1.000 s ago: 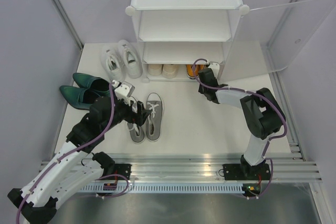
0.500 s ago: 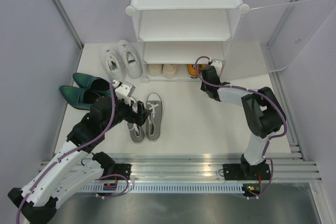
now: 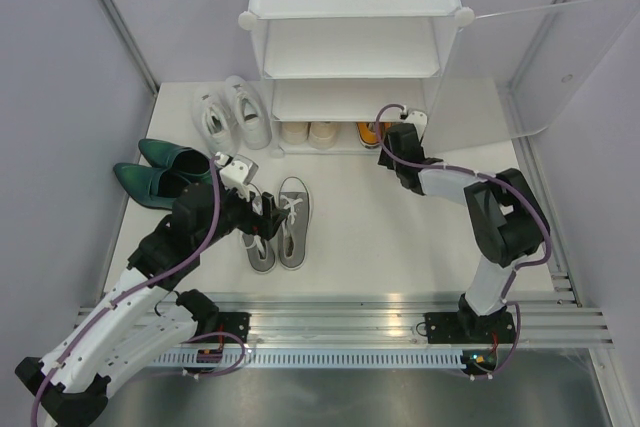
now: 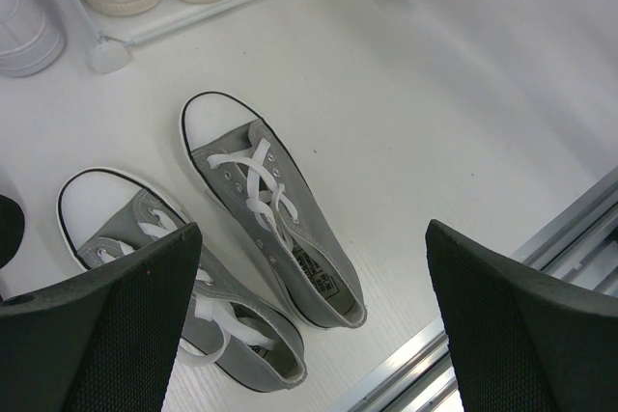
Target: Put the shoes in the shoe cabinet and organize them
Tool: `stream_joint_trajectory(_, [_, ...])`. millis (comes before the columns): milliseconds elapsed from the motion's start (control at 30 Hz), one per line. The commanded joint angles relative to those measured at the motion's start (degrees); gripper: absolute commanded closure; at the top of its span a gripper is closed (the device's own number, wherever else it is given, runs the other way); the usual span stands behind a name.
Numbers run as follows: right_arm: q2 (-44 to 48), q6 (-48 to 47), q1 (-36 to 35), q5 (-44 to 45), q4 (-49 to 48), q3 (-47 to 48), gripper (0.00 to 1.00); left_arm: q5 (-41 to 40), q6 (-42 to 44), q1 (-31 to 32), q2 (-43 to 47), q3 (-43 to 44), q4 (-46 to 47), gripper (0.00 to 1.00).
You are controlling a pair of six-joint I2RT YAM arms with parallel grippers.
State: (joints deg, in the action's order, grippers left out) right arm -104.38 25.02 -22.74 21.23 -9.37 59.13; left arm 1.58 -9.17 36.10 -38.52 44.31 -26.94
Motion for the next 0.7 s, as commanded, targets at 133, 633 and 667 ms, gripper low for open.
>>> stream_joint_trajectory(133, [9.36, 1.79, 0.24, -0.14, -6.45, -5.34, 0.42, 0.17, 1.08, 0.20, -0.06, 2.09, 1.01, 0.00])
stream_joint_trajectory(633, [4.72, -1.37, -0.90, -6.38, -19.81, -5.26, 0.44, -0.09, 1.17, 0.20, -0.85, 2.09, 1.01, 0.00])
stream_joint_trajectory(667, [3.84, -1.98, -0.90, -6.99, -20.51, -5.17, 0.44, -0.09, 1.17, 0.12, -1.03, 2.09, 1.10, 0.00])
